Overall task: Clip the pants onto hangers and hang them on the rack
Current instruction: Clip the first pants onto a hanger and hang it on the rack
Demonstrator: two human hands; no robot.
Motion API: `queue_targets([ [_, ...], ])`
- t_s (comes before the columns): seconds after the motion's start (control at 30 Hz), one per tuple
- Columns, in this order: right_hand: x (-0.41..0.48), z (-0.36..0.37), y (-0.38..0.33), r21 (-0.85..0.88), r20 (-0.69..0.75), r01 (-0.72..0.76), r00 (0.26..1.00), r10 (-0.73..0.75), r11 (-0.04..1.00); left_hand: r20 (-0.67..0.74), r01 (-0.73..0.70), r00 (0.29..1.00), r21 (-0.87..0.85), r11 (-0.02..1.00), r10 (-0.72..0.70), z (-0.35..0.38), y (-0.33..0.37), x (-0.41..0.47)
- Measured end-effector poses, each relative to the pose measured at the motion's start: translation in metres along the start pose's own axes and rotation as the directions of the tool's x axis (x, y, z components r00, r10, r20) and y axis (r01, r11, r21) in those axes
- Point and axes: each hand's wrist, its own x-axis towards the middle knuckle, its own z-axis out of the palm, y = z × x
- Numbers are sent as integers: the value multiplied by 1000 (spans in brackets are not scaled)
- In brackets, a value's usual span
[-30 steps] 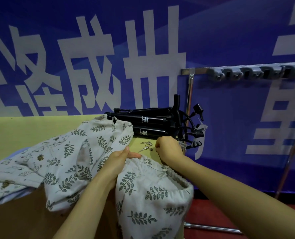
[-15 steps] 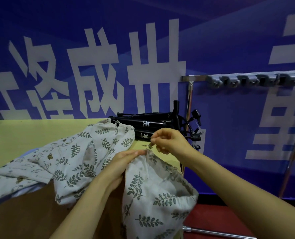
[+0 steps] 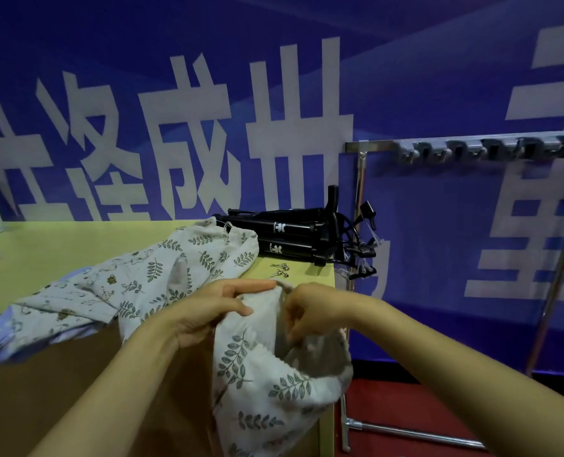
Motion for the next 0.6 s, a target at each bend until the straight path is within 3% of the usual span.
queue_targets([
  [0.07,3,3,-9,-16,27,66,998,-65,998,-31,-20,999,-65,998,18,0,0,3],
  [0.17,9,-4,-15,130,7,115,993,-117,985,-116,-88,991,-171,981,68,1,-5,16],
  [0.27,22,-25,-6,463,-262,101,965,27,880,-239,-160,965,-215,963,107,-1,-11,32],
  [0.37,46,-46,14,591,-546,149,797,257,793,-332,-166,939,-222,961,86,-4,-17,48],
  [0.47,79,-67,44,350,-704,-4,659,266,937,-350,-133,935,-211,968,52,-11,-25,65],
  [0.53,102,-80,63,128,-712,-128,678,181,983,-365,-133,930,-222,966,44,-12,-27,75],
  [0.6,125,-91,78,-134,-673,-239,735,89,962,-375,-135,926,-257,957,30,-12,-26,84],
])
